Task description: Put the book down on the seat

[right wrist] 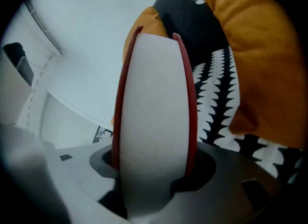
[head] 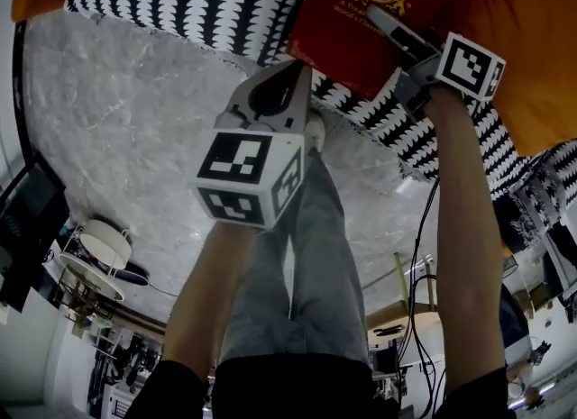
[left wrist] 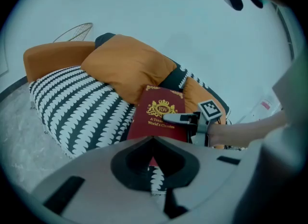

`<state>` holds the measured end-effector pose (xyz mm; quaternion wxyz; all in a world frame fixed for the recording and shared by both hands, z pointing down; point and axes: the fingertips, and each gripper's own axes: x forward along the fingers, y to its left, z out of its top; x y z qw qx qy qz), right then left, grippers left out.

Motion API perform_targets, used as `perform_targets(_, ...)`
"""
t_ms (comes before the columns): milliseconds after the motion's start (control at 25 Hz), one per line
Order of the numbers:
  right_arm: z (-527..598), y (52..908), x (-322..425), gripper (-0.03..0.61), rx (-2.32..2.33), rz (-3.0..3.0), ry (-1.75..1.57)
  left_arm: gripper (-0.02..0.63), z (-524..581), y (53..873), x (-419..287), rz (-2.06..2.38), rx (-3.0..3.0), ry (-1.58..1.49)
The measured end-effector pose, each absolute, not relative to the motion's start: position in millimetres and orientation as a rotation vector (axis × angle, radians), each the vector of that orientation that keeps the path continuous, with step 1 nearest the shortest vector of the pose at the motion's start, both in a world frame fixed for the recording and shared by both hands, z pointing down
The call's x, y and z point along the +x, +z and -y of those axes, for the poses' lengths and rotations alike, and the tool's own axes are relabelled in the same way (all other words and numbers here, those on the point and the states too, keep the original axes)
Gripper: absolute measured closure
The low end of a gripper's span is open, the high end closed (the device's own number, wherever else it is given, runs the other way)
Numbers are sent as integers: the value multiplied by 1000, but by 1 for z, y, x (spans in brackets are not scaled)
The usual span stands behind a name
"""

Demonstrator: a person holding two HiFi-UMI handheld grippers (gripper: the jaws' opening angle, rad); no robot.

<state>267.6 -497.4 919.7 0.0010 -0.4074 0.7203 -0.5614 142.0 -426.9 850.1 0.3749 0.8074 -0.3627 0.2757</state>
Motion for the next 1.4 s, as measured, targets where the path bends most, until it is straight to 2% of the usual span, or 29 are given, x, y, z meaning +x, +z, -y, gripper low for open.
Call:
perform_targets(320, 502, 947, 298, 209, -1481, -2279, -1733, 600, 440, 857, 141, 983, 2065, 731)
perform_targets(520, 495, 955, 305, 175, -1583, -2257, -1758, 600, 438, 853, 139, 981, 2050, 712)
perform_targets(920, 493, 960, 324, 158, -1826, -2253, -1714, 600, 438, 860, 143, 986, 2040, 735)
perform_targets(1160, 489, 938, 345, 158, -2180, -2396, -1478, 600, 426, 852, 159, 976, 2056, 731)
perform_targets(1400, 484, 930, 330, 159, -2449, -2457, -1273, 600, 418, 850, 148, 970, 2069, 724)
